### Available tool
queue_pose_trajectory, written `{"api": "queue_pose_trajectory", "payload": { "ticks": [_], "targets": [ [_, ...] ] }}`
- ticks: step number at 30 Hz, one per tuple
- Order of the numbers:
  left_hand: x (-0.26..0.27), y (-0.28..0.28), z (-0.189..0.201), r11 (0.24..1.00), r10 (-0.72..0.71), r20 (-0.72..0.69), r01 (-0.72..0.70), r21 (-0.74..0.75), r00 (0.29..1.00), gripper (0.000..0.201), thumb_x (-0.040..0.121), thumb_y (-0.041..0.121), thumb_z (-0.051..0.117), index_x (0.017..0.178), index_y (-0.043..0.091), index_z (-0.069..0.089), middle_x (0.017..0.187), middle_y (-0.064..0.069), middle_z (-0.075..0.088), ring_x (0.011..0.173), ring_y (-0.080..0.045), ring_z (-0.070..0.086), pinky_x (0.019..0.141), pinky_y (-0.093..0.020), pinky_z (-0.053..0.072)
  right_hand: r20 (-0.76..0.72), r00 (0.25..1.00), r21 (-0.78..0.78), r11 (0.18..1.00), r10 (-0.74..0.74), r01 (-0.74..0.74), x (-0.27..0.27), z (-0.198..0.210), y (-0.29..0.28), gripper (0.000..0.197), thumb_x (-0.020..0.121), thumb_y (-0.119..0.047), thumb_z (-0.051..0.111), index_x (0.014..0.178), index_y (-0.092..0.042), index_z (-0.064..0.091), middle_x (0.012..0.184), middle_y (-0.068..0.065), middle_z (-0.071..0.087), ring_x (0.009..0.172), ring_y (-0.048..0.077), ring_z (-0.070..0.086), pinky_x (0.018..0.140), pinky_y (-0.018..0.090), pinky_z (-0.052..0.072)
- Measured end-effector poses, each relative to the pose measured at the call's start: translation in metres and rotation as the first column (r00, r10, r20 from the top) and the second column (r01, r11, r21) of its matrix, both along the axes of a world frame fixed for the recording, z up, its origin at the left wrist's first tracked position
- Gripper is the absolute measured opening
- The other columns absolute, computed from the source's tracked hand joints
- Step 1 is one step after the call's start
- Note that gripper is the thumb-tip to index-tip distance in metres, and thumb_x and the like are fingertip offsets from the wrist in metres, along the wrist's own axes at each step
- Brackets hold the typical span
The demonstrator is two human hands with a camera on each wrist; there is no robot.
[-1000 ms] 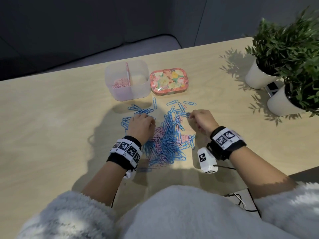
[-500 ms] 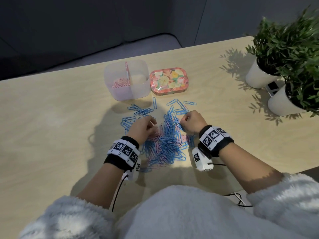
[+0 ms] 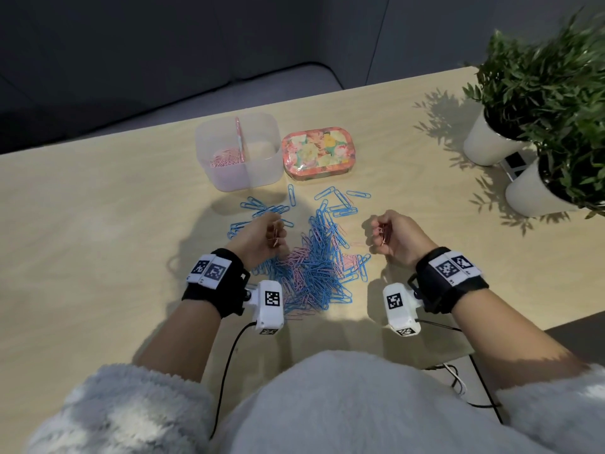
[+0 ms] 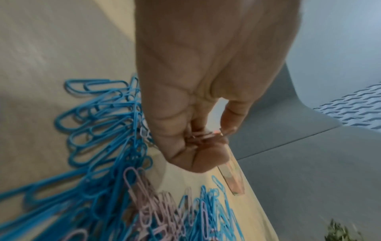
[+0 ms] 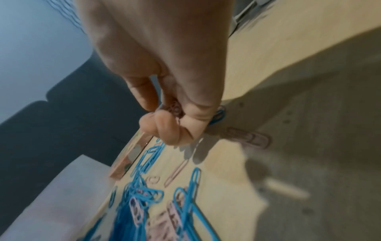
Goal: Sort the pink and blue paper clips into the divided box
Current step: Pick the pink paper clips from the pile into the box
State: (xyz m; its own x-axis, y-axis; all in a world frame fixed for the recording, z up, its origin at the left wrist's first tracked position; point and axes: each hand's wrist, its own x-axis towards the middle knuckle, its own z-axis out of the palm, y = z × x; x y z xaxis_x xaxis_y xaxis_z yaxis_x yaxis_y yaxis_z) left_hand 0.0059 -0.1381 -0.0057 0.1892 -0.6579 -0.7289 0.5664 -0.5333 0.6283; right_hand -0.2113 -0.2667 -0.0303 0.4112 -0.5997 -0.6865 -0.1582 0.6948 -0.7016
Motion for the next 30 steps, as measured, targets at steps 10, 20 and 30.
{"api": "queue_pose_trajectory", "payload": {
  "ticks": [10, 20, 30],
  "targets": [
    [-0.012, 0.003, -0.021, 0.687, -0.597, 0.799, 0.559, 0.465, 0.07, 0.025, 0.077, 0.046, 0.066, 0.084, 0.024, 0.057, 0.085, 0.005, 0.056, 0.085, -0.018, 0.055, 0.073, -0.031, 0.042, -0.747, 0.534, -0.38, 0.405, 0.395, -0.831, 0.004, -0.014, 0.007, 0.026, 0.082, -0.018, 0.066, 0.061, -0.018, 0.05, 0.052, -0.005, 0.055, 0.055, 0.016, 0.052, 0.065, 0.029, 0.042],
    [0.0, 0.006, -0.008, 0.805, -0.49, 0.752, 0.559, 0.197, 0.441, 0.02, 0.092, 0.019, 0.052, 0.081, 0.008, 0.064, 0.067, -0.002, 0.056, 0.059, -0.01, 0.051, 0.058, -0.022, 0.04, -0.123, 0.992, -0.335, 0.941, 0.003, -0.044, 0.035, 0.011, -0.033, 0.024, 0.084, 0.001, 0.048, 0.063, -0.007, 0.051, 0.044, 0.006, 0.055, 0.032, 0.01, 0.044, 0.035, 0.015, 0.027],
    [0.01, 0.023, -0.008, 0.848, -0.468, 0.72, 0.491, 0.201, 0.513, 0.018, 0.09, 0.026, 0.055, 0.076, 0.015, 0.052, 0.067, 0.005, 0.048, 0.065, -0.014, 0.045, 0.056, -0.022, 0.033, -0.709, 0.697, -0.454, 0.688, 0.105, -0.566, 0.069, -0.002, -0.045, 0.01, 0.075, -0.009, 0.067, 0.073, 0.0, 0.069, 0.075, 0.01, 0.066, 0.071, 0.022, 0.059, 0.066, 0.027, 0.045]
  ]
}}
